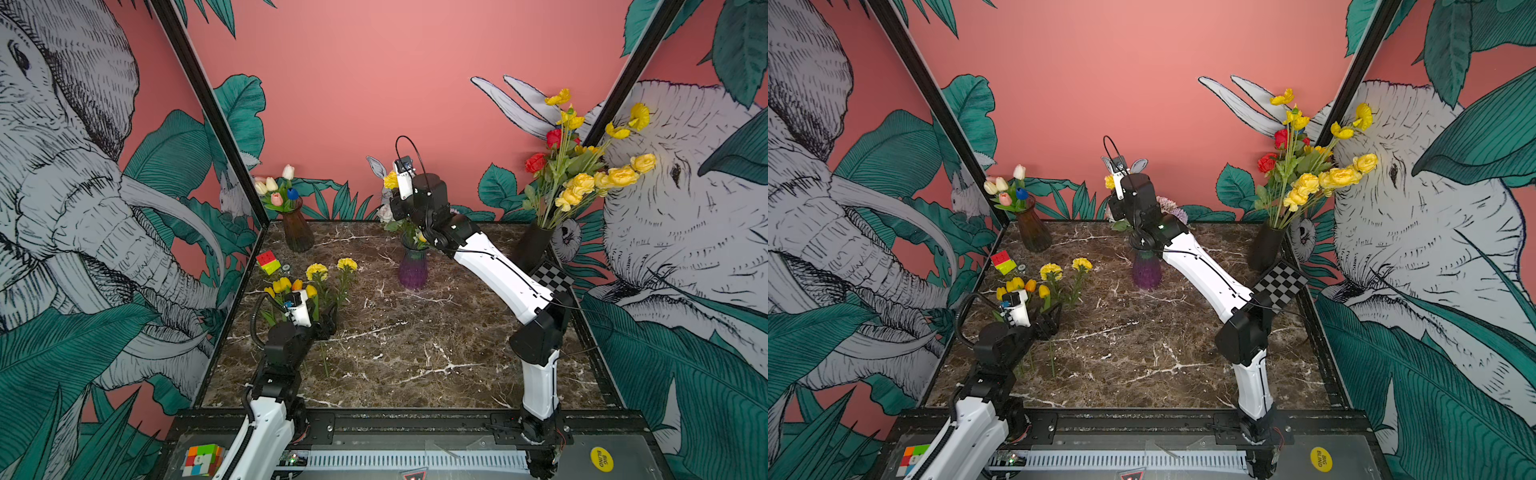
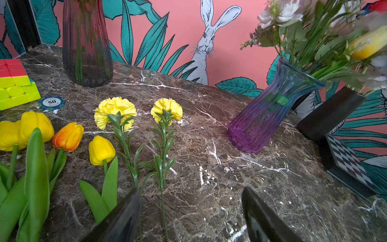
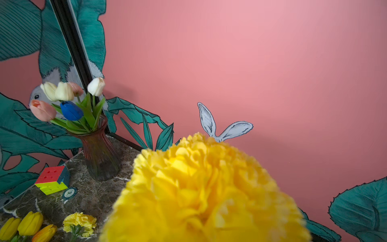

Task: Pick out yellow flowers from the vase
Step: Pick up the flower from the vase.

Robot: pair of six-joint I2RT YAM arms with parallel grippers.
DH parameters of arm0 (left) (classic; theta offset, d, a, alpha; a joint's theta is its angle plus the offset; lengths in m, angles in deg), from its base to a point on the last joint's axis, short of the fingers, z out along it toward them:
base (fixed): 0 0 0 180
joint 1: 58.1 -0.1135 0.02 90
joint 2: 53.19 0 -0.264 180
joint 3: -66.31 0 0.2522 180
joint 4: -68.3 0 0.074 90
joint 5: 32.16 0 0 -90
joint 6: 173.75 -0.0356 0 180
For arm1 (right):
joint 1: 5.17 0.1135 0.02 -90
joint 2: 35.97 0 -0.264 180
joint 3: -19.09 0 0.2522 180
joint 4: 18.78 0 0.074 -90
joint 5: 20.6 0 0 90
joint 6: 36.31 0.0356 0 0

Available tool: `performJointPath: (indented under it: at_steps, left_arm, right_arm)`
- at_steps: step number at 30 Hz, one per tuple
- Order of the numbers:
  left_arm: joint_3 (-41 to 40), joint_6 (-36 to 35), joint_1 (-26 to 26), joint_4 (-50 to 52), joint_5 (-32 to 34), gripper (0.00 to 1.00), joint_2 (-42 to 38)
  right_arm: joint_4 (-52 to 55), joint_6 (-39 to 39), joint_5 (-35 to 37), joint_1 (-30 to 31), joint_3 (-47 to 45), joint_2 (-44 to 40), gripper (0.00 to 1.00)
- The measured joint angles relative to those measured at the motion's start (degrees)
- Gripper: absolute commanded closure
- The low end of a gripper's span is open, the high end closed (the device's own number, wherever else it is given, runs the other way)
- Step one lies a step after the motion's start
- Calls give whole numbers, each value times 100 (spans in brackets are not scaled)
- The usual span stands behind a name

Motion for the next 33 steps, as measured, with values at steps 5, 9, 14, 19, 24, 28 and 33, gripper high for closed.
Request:
performJointPath:
  at_steps: [5, 9, 14, 19, 24, 28, 33]
  left_arm:
    - [0, 4, 0, -181, -155, 23, 192]
    - [37, 83, 0, -472, -435, 24, 621]
    - [627, 166, 229, -599, -605, 24, 1333]
    - [1716, -138, 964, -1019, -761, 24, 2129]
    - [2656, -525, 1388, -1615, -1086, 26, 3099]
    - [3355, -776, 1429, -2002, -1346, 31, 3971]
    - [4227, -1119, 1478, -2299, -1731, 34, 4865]
  right_arm:
    - [-129, -2, -125, 44, -201, -306, 73]
    - [-131, -7, -260, 59, -234, -411, 73]
    - [-125, -2, -398, 63, -234, -428, 73]
    - [-59, 31, -562, 63, -234, -520, 72]
    - [-13, 168, -732, 63, -232, -841, 72]
    - [4, 219, -824, 63, -199, -1078, 72]
    - [55, 267, -920, 63, -24, -1163, 72]
